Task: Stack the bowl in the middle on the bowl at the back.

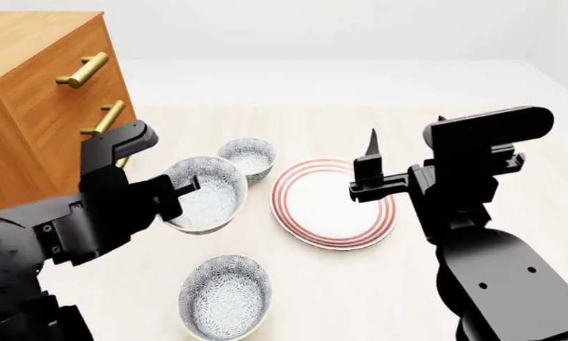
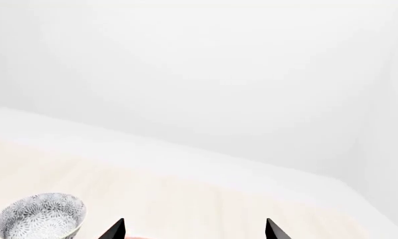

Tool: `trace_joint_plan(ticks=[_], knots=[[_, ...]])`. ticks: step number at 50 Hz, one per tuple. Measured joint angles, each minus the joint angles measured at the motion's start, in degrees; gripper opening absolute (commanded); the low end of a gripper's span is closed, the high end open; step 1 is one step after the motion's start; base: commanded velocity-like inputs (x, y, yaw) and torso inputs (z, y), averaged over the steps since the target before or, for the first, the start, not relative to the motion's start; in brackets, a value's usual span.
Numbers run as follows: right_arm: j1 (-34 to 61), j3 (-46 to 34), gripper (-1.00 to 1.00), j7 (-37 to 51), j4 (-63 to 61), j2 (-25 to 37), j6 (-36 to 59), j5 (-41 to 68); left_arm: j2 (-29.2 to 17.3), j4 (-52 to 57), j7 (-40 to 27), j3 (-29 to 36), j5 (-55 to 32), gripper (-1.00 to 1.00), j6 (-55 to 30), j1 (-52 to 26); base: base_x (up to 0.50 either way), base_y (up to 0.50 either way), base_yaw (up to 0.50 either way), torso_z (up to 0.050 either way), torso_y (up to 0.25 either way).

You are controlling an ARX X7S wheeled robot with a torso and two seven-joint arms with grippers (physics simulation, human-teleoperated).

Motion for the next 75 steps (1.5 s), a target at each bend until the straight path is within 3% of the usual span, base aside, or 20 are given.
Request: trace_joint_plan(ticks=[11, 23, 75], knots=[[-0.90, 0.68, 1.00, 0.50, -2.01, 0.01, 0.57, 0.45, -3.97, 4.18, -16.33, 0.84, -23.07, -1.00, -0.52, 3.68, 0.00, 0.00, 0.00, 0.000, 0.000], [-1.79, 1.16, 1.00, 1.01, -3.10, 0.06, 0.49, 0.69, -6.71, 7.61, -25.03, 3.28, -36.98, -1.00, 0.84, 7.04, 0.00, 0.00, 0.00, 0.000, 0.000], [-3.46, 2.92, 1.00, 2.48, -5.99, 0.76, 1.44, 2.13, -12.01, 14.67, -30.34, 11.24, -50.96, -1.00, 7.63, 13.18, 0.00, 0.00, 0.00, 0.000, 0.000]])
